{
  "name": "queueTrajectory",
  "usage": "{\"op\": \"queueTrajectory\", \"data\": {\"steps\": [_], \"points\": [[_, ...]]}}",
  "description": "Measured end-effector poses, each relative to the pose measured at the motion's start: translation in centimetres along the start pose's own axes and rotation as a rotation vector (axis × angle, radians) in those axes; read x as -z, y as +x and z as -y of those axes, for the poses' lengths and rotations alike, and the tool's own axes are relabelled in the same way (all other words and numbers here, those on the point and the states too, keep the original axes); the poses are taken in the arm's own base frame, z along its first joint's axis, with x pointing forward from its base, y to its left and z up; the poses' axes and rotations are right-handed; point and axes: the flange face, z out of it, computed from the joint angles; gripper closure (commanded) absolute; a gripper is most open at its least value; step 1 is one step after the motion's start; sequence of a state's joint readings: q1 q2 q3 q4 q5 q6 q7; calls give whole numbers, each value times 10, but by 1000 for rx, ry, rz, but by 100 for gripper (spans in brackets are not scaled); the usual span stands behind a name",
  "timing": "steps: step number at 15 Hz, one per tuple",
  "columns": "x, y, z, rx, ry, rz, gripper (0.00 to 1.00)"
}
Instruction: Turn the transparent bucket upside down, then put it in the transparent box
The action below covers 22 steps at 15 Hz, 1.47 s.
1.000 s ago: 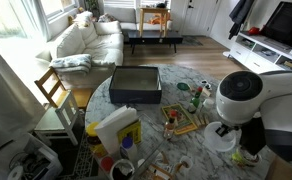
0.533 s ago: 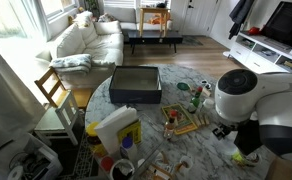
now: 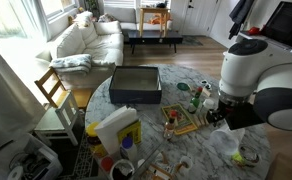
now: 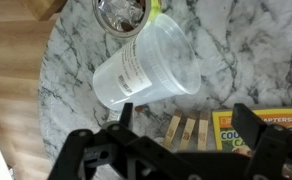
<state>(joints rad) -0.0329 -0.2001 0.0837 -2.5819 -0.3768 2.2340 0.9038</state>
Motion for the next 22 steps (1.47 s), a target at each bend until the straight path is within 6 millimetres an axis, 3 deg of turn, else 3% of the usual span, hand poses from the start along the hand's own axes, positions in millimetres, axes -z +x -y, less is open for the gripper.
{"op": "queueTrajectory", "data": {"steps": [7,15,22], "points": [[0,6,-8,-55,1,8,0],[-38,54,-82,-391,22,182,0],[-80,69,-108,-580,135,300,0]]}}
